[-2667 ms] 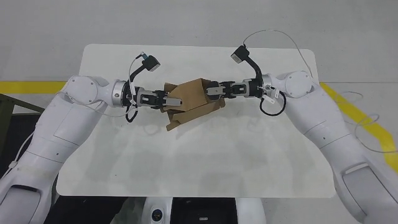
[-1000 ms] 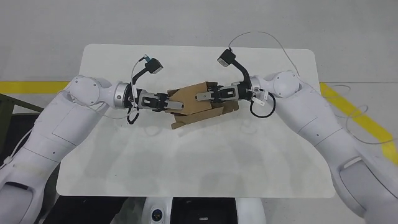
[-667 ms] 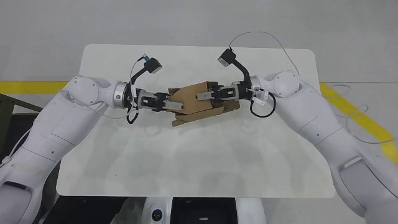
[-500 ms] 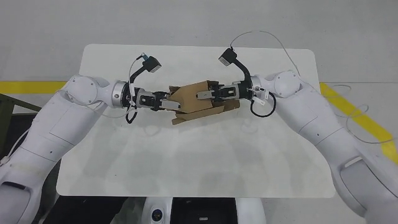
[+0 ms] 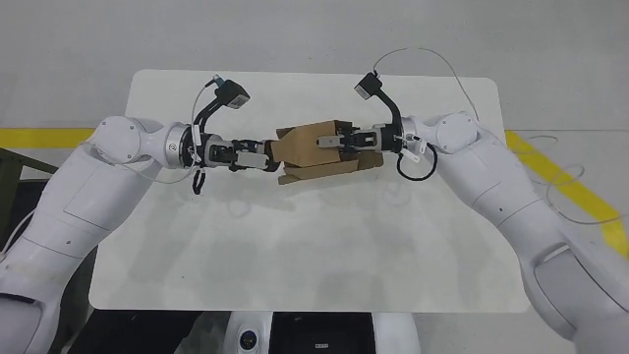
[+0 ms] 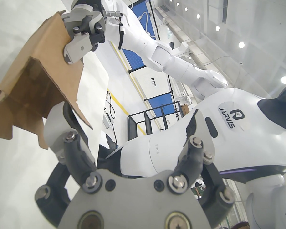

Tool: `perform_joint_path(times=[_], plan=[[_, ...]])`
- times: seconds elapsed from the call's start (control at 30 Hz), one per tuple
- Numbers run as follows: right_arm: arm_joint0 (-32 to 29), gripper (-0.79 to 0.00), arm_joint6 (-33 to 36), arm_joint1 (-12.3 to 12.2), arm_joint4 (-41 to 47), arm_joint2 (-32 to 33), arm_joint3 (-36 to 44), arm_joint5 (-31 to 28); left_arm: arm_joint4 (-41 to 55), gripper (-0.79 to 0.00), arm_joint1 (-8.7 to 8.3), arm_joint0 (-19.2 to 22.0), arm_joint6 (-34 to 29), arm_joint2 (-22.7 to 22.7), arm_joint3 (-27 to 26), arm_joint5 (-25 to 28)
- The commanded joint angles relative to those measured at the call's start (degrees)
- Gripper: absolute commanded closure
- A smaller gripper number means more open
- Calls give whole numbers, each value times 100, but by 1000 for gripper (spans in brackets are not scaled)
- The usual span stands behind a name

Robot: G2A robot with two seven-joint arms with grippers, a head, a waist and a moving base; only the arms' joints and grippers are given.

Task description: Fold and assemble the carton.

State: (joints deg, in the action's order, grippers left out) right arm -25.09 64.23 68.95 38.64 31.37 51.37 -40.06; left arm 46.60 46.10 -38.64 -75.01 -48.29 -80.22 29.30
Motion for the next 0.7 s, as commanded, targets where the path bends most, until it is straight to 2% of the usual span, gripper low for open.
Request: perform_joint_path(times=[0.0,0.37,0.67], plan=[[-11,0,-8,19,-1,-6,-22,-8,11,-785,-1,-22,4,-58,-30,3],[-55,0,-35,144,-31,-39,-63,-35,203,-785,149,-38,-30,-72,-137,-32],[-98,0,-88,163,-70,31,137,-88,-359,-785,279,-6,171,63,-135,170]])
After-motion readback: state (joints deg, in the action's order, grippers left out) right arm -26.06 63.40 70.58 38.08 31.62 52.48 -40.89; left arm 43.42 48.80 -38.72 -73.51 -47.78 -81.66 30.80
